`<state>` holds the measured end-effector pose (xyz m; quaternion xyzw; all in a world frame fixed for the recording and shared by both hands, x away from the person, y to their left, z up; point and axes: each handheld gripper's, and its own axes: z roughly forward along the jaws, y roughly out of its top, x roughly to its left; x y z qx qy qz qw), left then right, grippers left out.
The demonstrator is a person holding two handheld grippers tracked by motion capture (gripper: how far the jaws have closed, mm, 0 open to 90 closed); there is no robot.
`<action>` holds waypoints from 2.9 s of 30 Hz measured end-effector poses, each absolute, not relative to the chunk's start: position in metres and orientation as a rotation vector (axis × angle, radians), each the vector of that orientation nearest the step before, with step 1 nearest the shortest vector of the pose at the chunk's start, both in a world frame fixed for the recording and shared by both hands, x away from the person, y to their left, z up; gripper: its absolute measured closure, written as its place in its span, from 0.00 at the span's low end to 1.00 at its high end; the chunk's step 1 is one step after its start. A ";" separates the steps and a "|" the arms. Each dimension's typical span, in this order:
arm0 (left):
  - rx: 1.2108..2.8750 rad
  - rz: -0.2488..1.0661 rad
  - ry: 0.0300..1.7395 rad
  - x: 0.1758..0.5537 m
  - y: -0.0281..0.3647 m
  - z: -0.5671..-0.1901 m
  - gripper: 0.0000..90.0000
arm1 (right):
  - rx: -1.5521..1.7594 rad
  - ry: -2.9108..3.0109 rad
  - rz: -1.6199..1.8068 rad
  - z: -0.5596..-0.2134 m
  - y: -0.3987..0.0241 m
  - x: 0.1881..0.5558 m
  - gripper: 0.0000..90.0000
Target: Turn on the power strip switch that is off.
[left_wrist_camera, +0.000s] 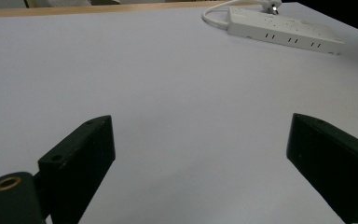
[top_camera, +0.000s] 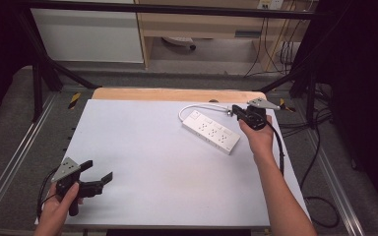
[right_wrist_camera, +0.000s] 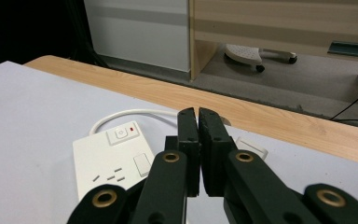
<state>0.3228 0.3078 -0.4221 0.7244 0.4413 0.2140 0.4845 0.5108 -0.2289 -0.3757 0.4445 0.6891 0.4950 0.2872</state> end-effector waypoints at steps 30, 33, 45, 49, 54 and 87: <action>1.762 0.527 1.076 0.323 0.309 -0.422 0.09 | 1.227 1.860 1.299 -0.400 -0.226 0.514 1.00; 1.763 0.527 1.075 0.323 0.309 -0.422 0.09 | 1.238 1.858 1.299 -0.402 -0.227 0.514 1.00; 1.762 0.526 1.075 0.323 0.308 -0.422 0.09 | 1.252 1.866 1.292 -0.410 -0.226 0.514 1.00; 1.762 0.525 1.077 0.323 0.309 -0.422 0.09 | 1.254 1.871 1.284 -0.413 -0.226 0.514 1.00; 1.761 0.525 1.076 0.323 0.309 -0.422 0.09 | 1.258 1.877 1.279 -0.417 -0.226 0.513 1.00; 1.763 0.526 1.076 0.323 0.308 -0.422 0.09 | 1.287 1.922 1.259 -0.445 -0.218 0.508 1.00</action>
